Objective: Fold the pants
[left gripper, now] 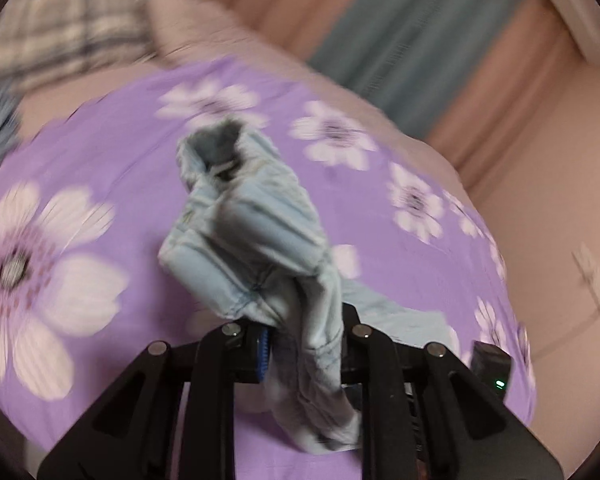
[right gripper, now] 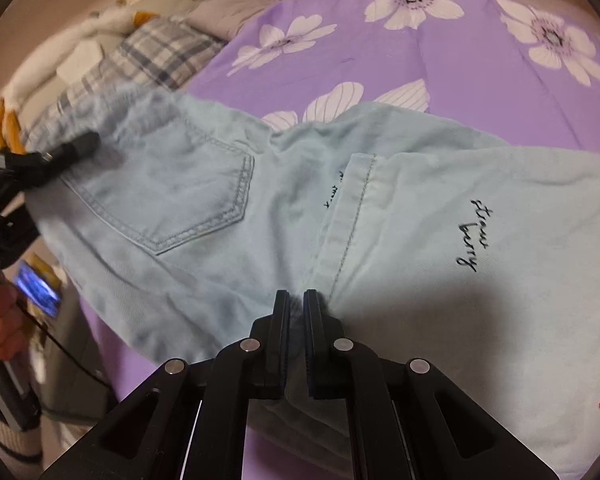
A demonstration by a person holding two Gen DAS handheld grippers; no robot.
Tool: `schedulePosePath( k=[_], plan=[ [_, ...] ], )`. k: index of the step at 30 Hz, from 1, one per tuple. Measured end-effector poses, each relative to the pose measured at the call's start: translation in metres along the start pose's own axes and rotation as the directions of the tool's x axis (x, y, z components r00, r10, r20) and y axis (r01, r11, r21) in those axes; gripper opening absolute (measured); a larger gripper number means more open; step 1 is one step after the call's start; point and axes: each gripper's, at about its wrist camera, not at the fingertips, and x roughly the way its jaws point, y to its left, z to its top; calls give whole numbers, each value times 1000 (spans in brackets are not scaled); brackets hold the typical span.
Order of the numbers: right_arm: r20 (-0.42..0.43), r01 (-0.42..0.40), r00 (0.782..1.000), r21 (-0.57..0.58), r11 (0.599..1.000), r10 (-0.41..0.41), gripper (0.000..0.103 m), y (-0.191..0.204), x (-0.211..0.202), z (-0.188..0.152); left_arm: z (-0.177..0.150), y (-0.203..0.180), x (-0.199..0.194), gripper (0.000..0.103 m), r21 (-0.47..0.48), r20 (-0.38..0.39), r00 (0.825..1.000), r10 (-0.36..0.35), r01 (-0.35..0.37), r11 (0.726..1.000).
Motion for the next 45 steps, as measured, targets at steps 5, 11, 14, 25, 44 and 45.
schedulePosePath(
  k=[5,11,14,25,44,45],
  plan=[
    [103,-29,995,120,992,17,37,-29,-39,-12,-6,-69,21,20,182,-55,997,-54,64,981],
    [239,-151,969,366,918,64,53,-95,-82,-31,-54,-122,65,24,342,-219,975,-39,114,933],
    [395,-407,893,504,762,216,53,-137,-94,-50,-83,-135,93,38,416,-309,951,8,127,900],
    [582,-655,754,636,408,305,57,-174,-83,-76,-99,-116,75,87,386,-374,926,-51,205,900],
    [314,-80,946,467,881,-81,30,-107,-130,-33,-75,-22,42,87,104,-343,939,5,33,994],
    [337,-79,936,477,876,-99,30,-112,-139,-33,-75,-22,45,87,100,-347,938,4,33,994]
  ],
)
